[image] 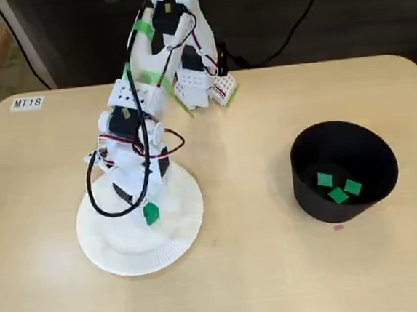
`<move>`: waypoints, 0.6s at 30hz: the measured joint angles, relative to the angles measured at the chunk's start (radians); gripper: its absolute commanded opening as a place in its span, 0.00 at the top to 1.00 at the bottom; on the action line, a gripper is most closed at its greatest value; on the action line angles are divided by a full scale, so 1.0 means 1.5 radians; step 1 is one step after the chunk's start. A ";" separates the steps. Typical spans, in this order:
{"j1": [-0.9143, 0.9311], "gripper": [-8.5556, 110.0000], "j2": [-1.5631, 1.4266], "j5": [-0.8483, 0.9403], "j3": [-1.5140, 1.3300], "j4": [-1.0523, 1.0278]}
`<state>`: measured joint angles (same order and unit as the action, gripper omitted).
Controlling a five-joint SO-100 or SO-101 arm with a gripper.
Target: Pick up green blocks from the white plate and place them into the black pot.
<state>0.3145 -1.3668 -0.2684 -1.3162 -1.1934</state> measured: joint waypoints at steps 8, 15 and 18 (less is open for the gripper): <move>-0.245 0.95 -0.189 0.030 0.058 -0.033; -0.470 0.95 -0.258 0.060 0.057 -0.031; -0.559 0.95 -0.282 0.064 -0.002 0.031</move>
<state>-0.5246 -1.7902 -0.1718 -1.3192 -1.1474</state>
